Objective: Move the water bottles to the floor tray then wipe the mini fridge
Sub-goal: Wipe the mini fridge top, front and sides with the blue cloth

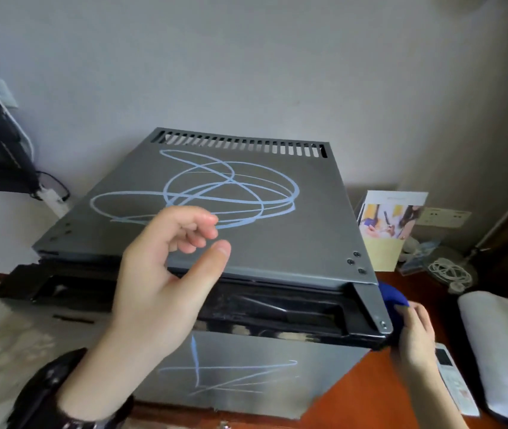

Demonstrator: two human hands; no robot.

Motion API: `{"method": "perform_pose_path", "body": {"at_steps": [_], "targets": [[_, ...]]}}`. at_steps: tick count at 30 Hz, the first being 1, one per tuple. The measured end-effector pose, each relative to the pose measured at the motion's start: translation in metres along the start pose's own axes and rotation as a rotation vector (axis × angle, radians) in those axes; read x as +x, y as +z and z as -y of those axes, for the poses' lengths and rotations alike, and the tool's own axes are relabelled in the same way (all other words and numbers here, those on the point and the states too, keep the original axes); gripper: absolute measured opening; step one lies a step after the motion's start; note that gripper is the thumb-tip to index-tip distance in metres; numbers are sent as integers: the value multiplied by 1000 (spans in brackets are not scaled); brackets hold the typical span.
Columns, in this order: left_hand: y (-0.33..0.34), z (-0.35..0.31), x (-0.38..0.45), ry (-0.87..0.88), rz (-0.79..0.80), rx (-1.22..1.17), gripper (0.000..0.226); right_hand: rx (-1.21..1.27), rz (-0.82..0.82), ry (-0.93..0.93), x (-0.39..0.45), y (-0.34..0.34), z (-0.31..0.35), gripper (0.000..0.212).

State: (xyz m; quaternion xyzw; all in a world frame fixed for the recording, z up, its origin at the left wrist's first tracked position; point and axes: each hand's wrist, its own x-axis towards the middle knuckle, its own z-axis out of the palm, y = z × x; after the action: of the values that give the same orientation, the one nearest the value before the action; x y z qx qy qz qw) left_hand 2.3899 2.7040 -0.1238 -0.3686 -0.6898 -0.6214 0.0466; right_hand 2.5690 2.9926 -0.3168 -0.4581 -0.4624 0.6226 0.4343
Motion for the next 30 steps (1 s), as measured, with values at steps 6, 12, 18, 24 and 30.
{"method": "perform_pose_path", "body": {"at_steps": [6, 12, 18, 24, 30], "targets": [[3, -16, 15, -7, -9, -94, 25, 145, 147, -206, -47, 31, 115, 21], [0, -40, 38, 13, -19, -226, 26, 91, 255, -444, -94, 80, 222, 16], [5, -55, 60, -68, 178, -201, 57, 179, 395, -487, -133, 131, 291, 15], [15, -65, 72, -110, 377, -241, 81, 241, 559, -428, -160, 177, 320, 4], [2, -77, 93, -32, 261, -356, 24, 335, 689, -283, -171, 204, 319, 4]]}}
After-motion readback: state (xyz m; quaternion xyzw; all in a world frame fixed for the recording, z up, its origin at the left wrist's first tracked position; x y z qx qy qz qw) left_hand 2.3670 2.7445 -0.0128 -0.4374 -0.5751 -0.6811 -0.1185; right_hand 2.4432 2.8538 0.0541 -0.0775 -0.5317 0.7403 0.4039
